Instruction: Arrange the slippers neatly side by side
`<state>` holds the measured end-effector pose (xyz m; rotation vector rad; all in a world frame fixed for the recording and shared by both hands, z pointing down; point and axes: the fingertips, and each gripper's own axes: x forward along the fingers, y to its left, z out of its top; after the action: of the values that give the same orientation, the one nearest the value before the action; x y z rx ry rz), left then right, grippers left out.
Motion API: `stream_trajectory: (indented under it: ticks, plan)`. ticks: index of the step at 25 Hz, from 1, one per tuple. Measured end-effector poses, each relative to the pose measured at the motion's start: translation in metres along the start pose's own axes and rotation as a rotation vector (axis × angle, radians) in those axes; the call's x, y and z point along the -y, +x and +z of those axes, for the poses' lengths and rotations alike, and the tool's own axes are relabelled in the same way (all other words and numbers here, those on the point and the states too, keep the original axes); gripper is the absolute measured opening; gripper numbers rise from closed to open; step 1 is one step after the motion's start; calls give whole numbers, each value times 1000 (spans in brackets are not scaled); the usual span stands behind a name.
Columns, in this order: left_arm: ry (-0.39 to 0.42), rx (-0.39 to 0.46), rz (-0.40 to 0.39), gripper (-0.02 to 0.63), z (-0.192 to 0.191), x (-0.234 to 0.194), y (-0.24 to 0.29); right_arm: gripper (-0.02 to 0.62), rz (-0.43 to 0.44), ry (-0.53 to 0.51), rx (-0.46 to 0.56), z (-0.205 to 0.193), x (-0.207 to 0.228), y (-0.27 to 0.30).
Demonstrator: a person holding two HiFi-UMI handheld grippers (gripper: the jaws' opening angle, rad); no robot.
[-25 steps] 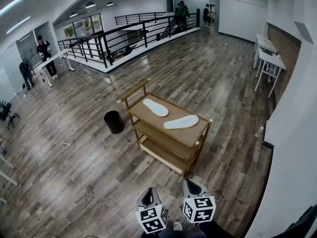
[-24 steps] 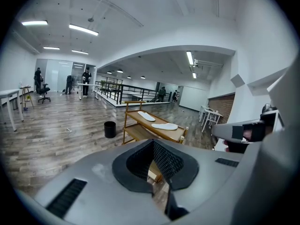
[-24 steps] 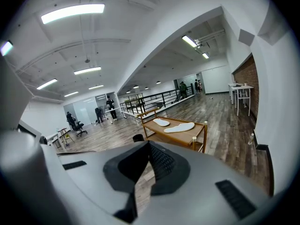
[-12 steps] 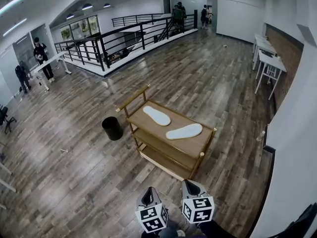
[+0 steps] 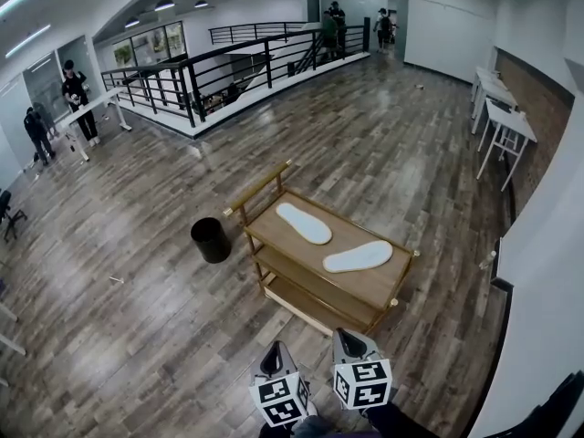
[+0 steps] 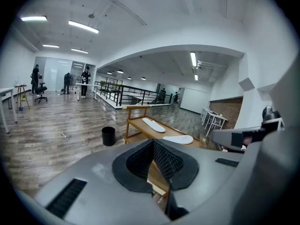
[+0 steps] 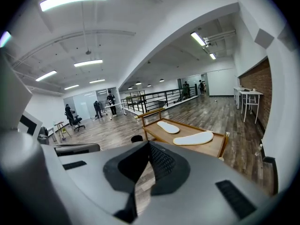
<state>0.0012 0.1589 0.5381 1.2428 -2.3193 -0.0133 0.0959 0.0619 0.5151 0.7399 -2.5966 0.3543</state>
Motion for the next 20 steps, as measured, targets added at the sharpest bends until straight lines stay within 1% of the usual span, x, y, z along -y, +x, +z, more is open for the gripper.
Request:
stream_trajectory:
  ticks: [4, 7, 11, 17, 20]
  plan:
    - [-8, -4, 8, 0, 5, -21, 12, -2, 15, -2, -8, 3, -17, 21]
    - [-16, -1, 5, 1, 9, -31, 19, -2, 10, -9, -8, 7, -25, 33]
    - [-20, 5, -7, 0, 17, -31, 28, -2, 5, -15, -15, 14, -25, 43]
    - [-38, -1, 13, 0, 18, -47, 40, -2, 9, -13, -31, 13, -28, 63]
    - [-40, -5, 26, 0, 21, -53, 52, -2, 18, -13, -35, 18, -27, 79]
